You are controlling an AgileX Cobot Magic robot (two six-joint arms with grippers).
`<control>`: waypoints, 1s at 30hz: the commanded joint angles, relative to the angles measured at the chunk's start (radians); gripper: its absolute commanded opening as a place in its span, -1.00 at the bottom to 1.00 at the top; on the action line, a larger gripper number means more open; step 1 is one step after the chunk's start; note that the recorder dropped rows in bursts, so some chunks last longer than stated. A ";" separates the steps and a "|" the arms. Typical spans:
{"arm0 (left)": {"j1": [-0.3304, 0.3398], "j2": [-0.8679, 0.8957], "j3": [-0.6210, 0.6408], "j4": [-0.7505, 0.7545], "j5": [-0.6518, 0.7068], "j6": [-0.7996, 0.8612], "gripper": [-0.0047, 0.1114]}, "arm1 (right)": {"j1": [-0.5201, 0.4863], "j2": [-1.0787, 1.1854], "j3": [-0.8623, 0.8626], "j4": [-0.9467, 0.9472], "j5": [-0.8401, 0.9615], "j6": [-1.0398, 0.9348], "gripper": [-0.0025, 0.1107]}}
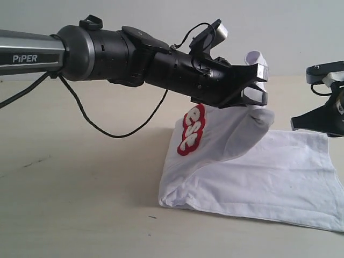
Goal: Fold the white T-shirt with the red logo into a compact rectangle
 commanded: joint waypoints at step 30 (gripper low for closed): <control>0.139 0.023 0.002 0.881 0.186 -0.338 -0.23 | -0.002 -0.032 -0.002 0.696 0.051 -0.581 -0.96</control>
